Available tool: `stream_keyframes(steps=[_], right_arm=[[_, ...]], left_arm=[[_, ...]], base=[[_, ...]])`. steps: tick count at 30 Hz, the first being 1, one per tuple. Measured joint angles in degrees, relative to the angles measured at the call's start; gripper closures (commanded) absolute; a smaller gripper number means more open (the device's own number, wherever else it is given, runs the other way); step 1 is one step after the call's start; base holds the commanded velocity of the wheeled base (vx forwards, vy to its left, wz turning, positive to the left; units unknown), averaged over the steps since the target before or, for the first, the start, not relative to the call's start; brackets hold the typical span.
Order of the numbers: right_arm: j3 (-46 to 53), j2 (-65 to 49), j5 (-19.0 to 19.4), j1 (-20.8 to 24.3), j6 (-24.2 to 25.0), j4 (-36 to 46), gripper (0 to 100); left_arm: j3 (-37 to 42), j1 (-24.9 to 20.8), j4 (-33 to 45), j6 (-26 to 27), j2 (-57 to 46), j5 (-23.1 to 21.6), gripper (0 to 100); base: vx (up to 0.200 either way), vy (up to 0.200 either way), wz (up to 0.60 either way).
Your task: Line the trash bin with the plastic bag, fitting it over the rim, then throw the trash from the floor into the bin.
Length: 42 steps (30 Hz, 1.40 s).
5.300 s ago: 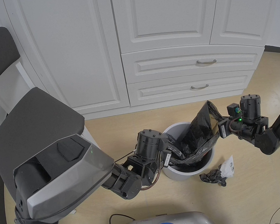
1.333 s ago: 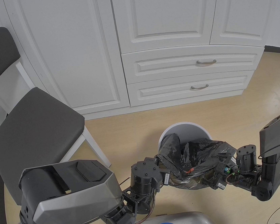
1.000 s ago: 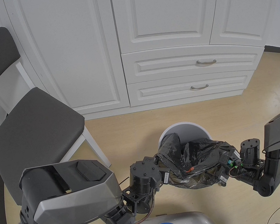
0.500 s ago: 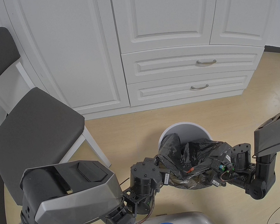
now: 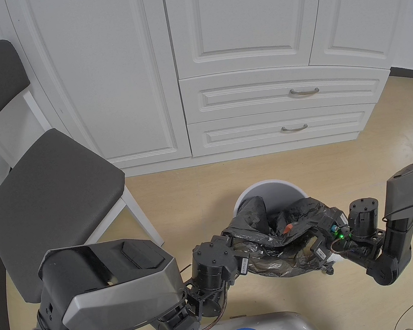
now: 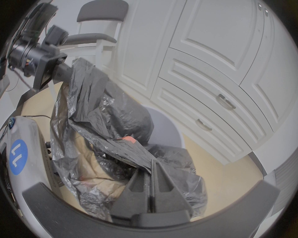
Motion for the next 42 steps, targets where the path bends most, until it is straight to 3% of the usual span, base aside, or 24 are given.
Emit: stream_keyframes(steps=[8,20,21,27,32,42], right_arm=[[-4.6,0.2,-2.8,-0.6,1.8,0.0,100],[-18.5,5.6,-12.5,0.4,7.6,0.0,100],[-20.1,6.2,-13.3,0.6,8.3,0.0,100],[-27.3,10.0,-16.5,1.5,11.4,0.0,100],[-30.4,11.8,-17.0,2.0,12.4,0.0,100],[-37.3,15.1,-18.5,1.9,12.9,0.0,100]], left_arm=[[-0.1,0.1,0.0,0.0,0.7,-0.1,100],[-1.8,1.4,0.0,0.0,2.3,-0.2,100],[-2.0,1.5,0.0,0.0,2.4,-0.3,0],[-2.6,2.2,-1.2,-0.1,2.7,-1.7,0],[-1.8,2.4,-1.5,0.0,2.0,-1.9,0],[6.9,1.8,-1.5,4.4,-6.0,-4.0,0]], base=[[0.0,0.0,0.0],[0.0,0.0,0.0],[0.0,0.0,0.0],[0.0,0.0,0.0],[0.0,0.0,0.0],[0.0,0.0,0.0]])
